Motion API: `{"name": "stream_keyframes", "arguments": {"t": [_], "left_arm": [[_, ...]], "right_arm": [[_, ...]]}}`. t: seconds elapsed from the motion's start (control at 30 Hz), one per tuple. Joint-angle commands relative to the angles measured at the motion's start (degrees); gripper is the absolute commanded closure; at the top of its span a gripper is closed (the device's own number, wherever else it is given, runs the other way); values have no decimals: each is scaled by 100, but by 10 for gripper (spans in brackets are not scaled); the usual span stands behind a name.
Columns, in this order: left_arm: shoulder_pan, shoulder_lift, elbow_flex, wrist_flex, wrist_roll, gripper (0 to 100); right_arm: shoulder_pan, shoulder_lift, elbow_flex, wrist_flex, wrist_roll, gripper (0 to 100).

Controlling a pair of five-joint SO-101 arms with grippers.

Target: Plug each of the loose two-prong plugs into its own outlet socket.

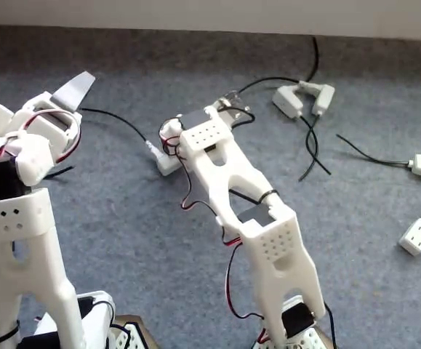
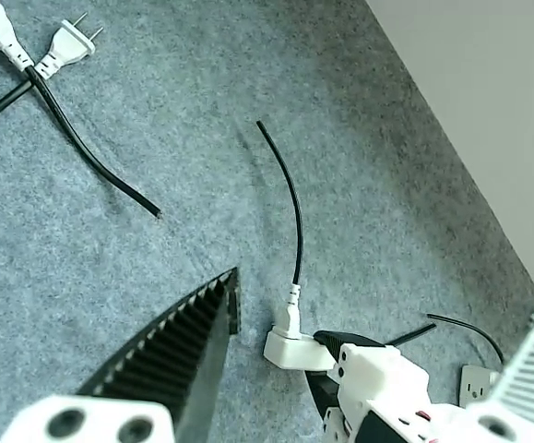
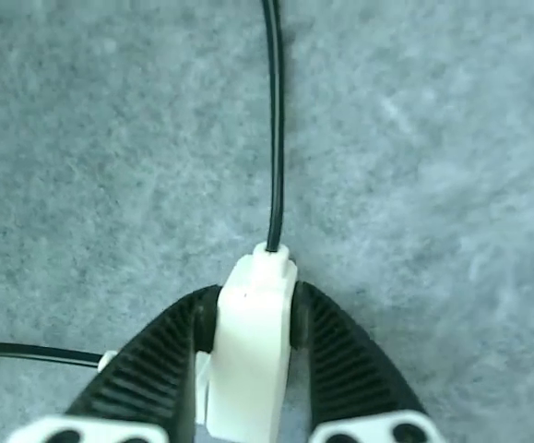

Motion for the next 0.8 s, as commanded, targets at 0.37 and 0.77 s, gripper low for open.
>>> {"name": "stream_keyframes", "arguments": {"t": [0.37, 0.77], "left_arm": [[479, -119, 1429, -1187, -18, 550], [980, -127, 1824, -1477, -26, 550]], "right_arm": [[1692, -945, -1657, 2193, 2365, 991], [3451, -857, -2273, 286, 5424, 991]]}}
